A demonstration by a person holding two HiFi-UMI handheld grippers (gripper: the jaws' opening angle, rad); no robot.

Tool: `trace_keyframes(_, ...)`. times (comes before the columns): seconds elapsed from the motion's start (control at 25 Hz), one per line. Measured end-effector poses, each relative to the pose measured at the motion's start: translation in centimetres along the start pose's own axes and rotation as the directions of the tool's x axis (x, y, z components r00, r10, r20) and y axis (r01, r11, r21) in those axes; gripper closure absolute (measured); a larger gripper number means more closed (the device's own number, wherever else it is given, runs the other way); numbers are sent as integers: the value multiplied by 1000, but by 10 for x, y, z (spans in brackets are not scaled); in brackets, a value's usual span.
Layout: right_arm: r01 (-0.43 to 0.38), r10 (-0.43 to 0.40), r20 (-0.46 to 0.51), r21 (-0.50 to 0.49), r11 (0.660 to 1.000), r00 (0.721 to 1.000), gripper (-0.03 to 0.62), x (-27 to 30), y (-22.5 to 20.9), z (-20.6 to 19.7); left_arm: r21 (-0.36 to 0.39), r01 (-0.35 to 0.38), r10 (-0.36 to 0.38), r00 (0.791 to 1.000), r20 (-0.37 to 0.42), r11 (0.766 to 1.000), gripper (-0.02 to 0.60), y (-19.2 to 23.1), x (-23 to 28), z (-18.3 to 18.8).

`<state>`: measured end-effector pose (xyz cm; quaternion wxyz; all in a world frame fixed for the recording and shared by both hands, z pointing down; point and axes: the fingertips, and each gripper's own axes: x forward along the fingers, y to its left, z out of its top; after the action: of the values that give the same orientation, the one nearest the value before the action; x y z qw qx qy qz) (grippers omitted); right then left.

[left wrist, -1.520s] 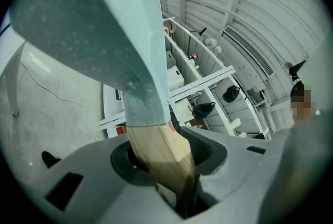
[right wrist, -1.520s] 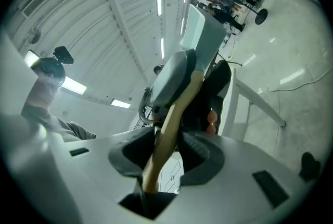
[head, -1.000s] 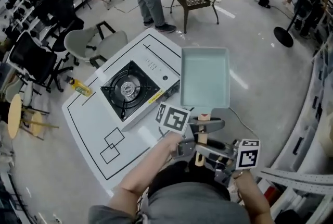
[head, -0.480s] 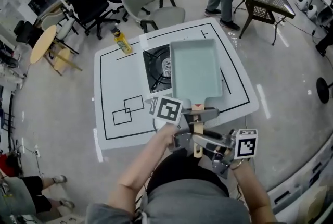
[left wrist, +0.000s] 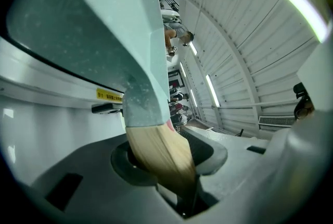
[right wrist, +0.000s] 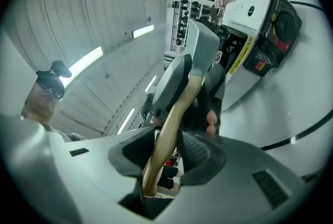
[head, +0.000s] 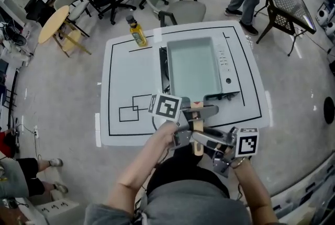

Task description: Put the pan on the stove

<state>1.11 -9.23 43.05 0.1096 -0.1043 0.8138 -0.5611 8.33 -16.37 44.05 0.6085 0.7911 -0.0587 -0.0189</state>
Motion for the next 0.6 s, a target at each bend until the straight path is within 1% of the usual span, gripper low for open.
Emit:
trace_keyframes(0.28, 9, -9, -6, 25, 1000, 1000, 448, 15, -13, 18, -35, -8, 9, 1000, 9, 999, 448, 15, -6, 23)
trace_keyframes(0.6, 21, -21, -3, 39, 999, 1000, 448, 20, -23, 30, -66, -15, 17, 1000, 24, 998, 446, 27, -6, 36)
